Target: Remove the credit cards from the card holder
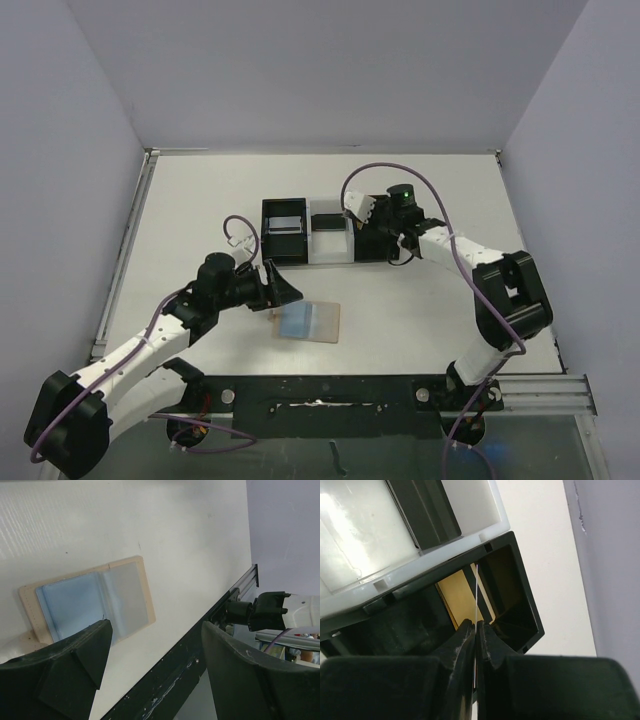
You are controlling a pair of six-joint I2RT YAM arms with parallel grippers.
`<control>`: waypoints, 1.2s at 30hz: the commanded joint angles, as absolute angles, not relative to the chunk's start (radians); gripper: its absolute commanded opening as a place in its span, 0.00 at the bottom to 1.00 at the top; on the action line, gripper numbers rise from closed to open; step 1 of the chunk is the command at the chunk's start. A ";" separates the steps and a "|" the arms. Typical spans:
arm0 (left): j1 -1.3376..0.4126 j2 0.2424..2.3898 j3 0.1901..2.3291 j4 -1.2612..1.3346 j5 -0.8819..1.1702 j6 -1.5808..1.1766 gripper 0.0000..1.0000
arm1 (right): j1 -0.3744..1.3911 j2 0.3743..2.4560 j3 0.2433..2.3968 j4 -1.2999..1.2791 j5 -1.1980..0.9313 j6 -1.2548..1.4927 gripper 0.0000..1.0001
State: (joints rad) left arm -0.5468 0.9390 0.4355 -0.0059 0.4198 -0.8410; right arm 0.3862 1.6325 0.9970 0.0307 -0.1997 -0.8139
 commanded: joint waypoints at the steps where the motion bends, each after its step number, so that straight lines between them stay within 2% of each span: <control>1: -0.537 0.920 0.489 -0.033 0.407 -0.795 0.72 | 0.376 1.688 1.113 -0.015 -0.172 -0.839 0.00; 20: -0.538 0.962 0.516 -0.094 0.465 -0.723 0.73 | 0.375 1.882 1.227 -0.003 -0.103 -0.917 0.00; 23: -0.537 0.954 0.503 -0.069 0.500 -0.746 0.73 | 0.374 1.904 1.245 -0.025 -0.111 -0.910 0.05; 27: -0.536 0.928 0.462 0.031 0.540 -0.812 0.73 | 0.375 1.902 1.231 -0.017 -0.120 -0.909 0.19; 36: -0.537 0.970 0.506 -0.065 0.503 -0.746 0.73 | 0.370 1.904 1.205 -0.038 -0.128 -0.926 0.32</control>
State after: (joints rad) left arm -0.5411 0.9604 0.4580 -0.0696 0.4911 -0.7784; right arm 0.3782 1.9148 1.2041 -0.0494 -0.1135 -0.9127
